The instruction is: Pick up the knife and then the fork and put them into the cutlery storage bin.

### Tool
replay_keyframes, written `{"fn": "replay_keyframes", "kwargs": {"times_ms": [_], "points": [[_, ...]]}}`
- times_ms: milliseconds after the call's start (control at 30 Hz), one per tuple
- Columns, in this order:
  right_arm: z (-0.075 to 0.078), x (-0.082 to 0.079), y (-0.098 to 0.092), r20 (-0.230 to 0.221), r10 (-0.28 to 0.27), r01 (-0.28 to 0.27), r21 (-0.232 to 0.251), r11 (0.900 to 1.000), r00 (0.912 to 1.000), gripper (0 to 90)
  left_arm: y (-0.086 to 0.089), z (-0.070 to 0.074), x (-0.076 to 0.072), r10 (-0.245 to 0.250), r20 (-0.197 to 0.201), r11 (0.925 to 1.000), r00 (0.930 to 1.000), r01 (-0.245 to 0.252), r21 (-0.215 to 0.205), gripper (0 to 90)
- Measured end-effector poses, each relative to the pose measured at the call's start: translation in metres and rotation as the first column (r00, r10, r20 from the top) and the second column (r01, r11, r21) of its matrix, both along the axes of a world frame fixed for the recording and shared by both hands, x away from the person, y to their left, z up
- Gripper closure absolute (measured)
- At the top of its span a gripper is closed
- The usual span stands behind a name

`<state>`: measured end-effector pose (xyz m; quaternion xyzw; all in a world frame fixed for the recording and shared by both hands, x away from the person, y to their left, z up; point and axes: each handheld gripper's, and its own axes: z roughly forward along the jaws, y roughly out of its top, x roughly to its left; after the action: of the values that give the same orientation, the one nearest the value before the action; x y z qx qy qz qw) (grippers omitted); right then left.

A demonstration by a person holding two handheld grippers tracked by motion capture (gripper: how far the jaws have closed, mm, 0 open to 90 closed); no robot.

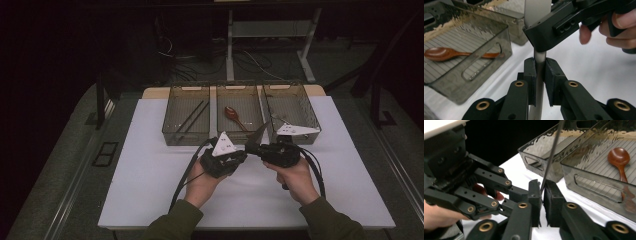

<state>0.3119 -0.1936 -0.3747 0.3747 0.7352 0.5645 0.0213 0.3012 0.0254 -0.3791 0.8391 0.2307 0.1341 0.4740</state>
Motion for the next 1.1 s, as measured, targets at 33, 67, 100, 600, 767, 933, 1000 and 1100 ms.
{"fn": "replay_keyframes", "kwargs": {"times_ms": [33,67,100,600,767,933,1000,1100], "points": [[0.001,-0.001,0.000,0.011,-0.004,0.004,-0.005,1.000,0.9999,87.9,0.000,0.000,0.001,-0.004,-0.010,1.0000,0.9999,0.004,-0.002,79.3],[0.001,-0.001,-0.001,0.009,-0.007,0.007,-0.008,1.000,0.9999,88.1,-0.001,-0.001,0.002,-0.005,-0.018,0.9999,0.9998,0.004,-0.016,79.2],[0.002,-0.001,-0.002,0.010,-0.007,0.008,-0.011,1.000,0.9999,88.2,-0.001,-0.001,0.002,-0.007,-0.018,0.9998,0.9998,0.007,-0.021,78.9],[0.052,0.008,-0.061,0.093,-0.152,0.163,-0.129,0.978,0.9840,88.3,0.073,-0.007,-0.009,0.012,-0.053,0.9978,0.9985,-0.015,-0.064,42.2],[0.083,0.020,-0.093,0.152,-0.240,0.264,-0.159,0.951,0.9586,88.3,0.107,-0.017,-0.014,0.025,-0.072,0.9973,0.9971,-0.030,-0.067,34.3],[0.106,0.041,-0.115,0.179,-0.310,0.343,-0.198,0.918,0.9337,88.3,0.135,-0.025,-0.019,0.050,-0.094,0.9949,0.9943,-0.057,-0.083,28.6],[0.111,0.050,-0.121,0.186,-0.330,0.368,-0.231,0.901,0.9255,88.3,0.144,-0.027,-0.022,0.055,-0.102,0.9950,0.9933,-0.063,-0.078,28.0],[0.113,0.066,-0.126,0.185,-0.356,0.397,-0.302,0.866,0.9161,88.3,0.153,-0.031,-0.026,0.066,-0.105,0.9952,0.9923,-0.073,-0.066,27.2]]}}
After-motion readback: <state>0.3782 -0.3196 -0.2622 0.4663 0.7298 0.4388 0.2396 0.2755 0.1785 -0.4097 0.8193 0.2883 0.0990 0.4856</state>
